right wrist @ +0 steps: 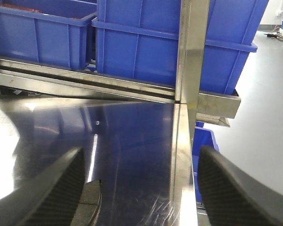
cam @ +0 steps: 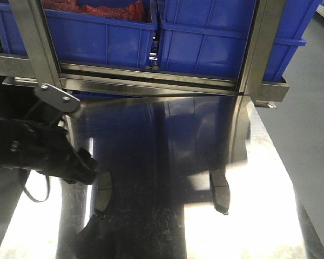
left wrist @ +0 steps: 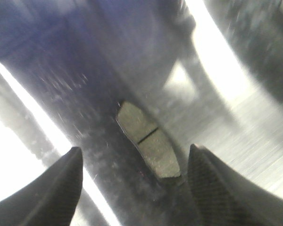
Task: Move and align brake pads A on conveyor
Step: 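Lower the open left gripper over the nearer brake pad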
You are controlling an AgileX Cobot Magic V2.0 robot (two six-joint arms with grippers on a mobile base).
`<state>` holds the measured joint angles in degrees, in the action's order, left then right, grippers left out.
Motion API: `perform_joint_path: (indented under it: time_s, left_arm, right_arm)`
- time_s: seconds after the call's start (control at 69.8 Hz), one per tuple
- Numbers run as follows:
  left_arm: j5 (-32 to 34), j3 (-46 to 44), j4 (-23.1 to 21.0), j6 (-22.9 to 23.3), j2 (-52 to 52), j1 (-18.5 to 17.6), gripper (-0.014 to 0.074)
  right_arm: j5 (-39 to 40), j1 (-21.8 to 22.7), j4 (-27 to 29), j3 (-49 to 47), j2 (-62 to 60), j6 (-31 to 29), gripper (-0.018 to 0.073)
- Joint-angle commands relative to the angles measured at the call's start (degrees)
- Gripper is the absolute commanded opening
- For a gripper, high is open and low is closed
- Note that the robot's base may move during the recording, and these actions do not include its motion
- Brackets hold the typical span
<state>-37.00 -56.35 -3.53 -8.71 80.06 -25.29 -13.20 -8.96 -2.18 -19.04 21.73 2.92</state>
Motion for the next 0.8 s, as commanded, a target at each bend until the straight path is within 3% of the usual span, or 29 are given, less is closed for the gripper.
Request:
perform_joint_path:
  time_s: [0.0, 0.1, 0.186, 0.258, 0.415, 0.788]
  left_arm:
    - [0.28, -3.52, 9.98, 12.76, 1.56, -3.89, 0.047]
    - [-2.2, -5.27, 15.35, 25.48, 4.64, -6.26, 0.047]
    - [-4.61, -6.81, 15.13, 34.05, 7.43, -6.47, 0.0472]
    - [-5.6, -7.48, 14.12, 36.8, 9.32, -6.47, 0.0472]
    - [-5.25, -8.49, 10.7, 36.85, 12.63, -6.47, 0.0474]
    - [-7.76, -11.16, 9.41, 36.93, 20.15, -6.47, 0.0596]
  right_arm:
    - [4.44, 0.13, -0.31, -1.58, 0.36, -0.24, 0.0494]
    - [4.44, 0.13, -0.31, -1.58, 0.36, -0.24, 0.0494]
    - [4.44, 0.13, -0.31, -1.58, 0.36, -0.24, 0.0494]
    - [4.44, 0.13, -0.31, -1.58, 0.36, -0.24, 0.0494]
    - [4.44, 0.13, -0.31, -1.58, 0.36, -0.24, 0.0494]
    - [4.44, 0.13, -0.31, -1.58, 0.36, -0.24, 0.0494]
